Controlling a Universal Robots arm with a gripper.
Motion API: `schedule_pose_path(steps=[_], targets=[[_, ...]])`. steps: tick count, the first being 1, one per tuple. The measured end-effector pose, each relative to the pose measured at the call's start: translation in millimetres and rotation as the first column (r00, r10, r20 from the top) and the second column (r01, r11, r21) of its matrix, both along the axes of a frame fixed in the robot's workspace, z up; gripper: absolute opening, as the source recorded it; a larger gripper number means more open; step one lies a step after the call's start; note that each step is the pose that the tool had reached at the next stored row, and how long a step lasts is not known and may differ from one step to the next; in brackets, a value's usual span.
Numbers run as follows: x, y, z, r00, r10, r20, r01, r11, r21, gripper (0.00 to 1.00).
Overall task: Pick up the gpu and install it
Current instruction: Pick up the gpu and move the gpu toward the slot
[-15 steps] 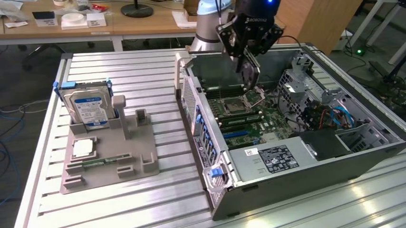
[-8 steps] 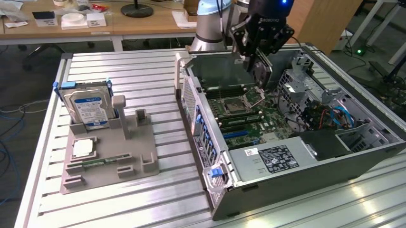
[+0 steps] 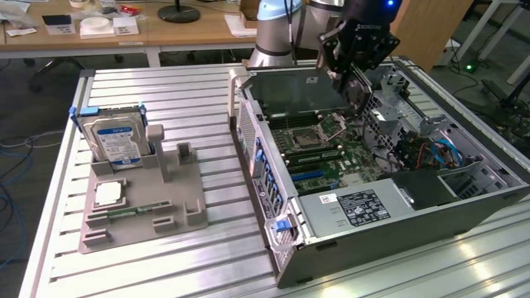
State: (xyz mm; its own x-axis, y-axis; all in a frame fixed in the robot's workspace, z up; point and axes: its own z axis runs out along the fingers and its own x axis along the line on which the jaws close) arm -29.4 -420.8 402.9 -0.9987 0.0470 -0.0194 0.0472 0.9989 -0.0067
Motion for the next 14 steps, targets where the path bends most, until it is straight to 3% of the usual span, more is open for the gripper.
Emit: schedule_pose_path(steps=[6, 14], targets=[[26.5, 0.5, -1.1, 1.0, 0.0, 0.0002, 0.0, 1.0, 0.0, 0.28], [29.7, 0.5, -1.3, 1.0, 0.0, -0.0001, 0.0, 1.0, 0.0, 0.28]])
